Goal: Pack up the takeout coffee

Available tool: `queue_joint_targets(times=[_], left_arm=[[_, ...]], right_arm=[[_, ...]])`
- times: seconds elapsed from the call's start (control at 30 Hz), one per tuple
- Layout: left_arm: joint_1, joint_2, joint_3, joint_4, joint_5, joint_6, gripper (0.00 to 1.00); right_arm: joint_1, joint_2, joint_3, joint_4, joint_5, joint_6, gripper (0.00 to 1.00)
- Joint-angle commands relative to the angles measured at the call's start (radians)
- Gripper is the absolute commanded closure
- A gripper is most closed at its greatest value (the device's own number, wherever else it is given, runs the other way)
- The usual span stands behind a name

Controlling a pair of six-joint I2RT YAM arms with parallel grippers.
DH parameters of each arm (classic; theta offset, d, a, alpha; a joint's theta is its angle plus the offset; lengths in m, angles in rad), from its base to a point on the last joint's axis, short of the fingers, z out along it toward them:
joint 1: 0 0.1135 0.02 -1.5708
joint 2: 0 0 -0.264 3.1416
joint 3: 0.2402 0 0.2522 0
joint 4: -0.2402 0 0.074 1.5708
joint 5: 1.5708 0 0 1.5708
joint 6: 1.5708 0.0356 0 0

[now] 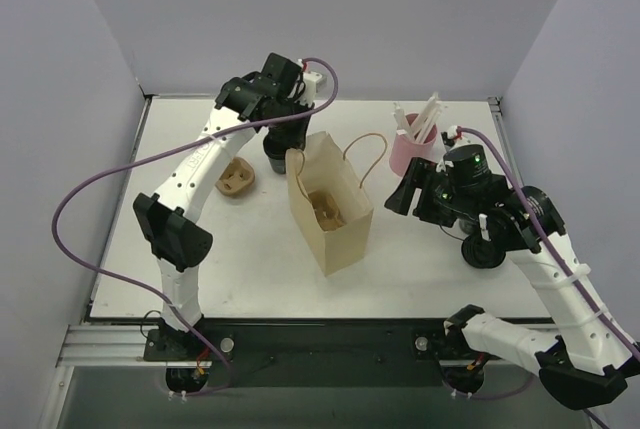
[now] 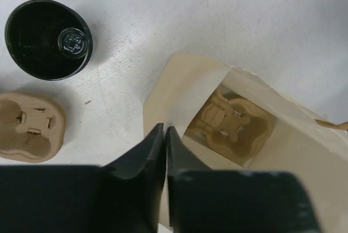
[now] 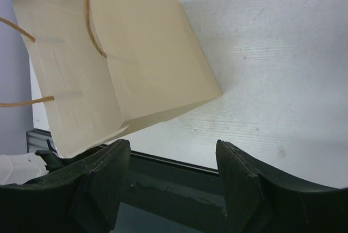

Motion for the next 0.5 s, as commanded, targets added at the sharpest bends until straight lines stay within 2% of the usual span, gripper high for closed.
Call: queue_joint_targets(times=[0.0, 0.03, 0.13, 0.27, 0.37, 0.47], left_arm=[[-0.021, -0.010, 0.004, 0.031, -0.019, -0.023, 0.97], [-0.026, -0.017, 0.006, 0.020, -0.039, -0.046, 1.00], [-0.032, -0.051, -0.006, 0.002, -0.098, -0.217, 1.00], [-0.030, -0.145, -0.167, 0.034, -0.176, -0.491, 1.00], [-0.020, -0.229, -0.293, 0.111, -0.185, -0.616, 1.00], [-0.017, -0.270, -0.345, 0.140, -0.207, -0.691, 1.00]], right_arm=[[0.004, 0.003, 0.033, -0.047, 0.034, -0.027, 0.35], [0.004, 0.007, 0.065, -0.058, 0.032, -0.027, 0.35], [0.004, 0.052, 0.192, -0.128, 0.048, -0.013, 0.36], [0.000, 0.103, 0.300, -0.188, 0.097, -0.025, 0.36], [-0.007, 0.093, 0.283, -0.190, 0.147, -0.044, 0.36], [-0.023, 0.089, 0.271, -0.192, 0.153, -0.073, 0.36]])
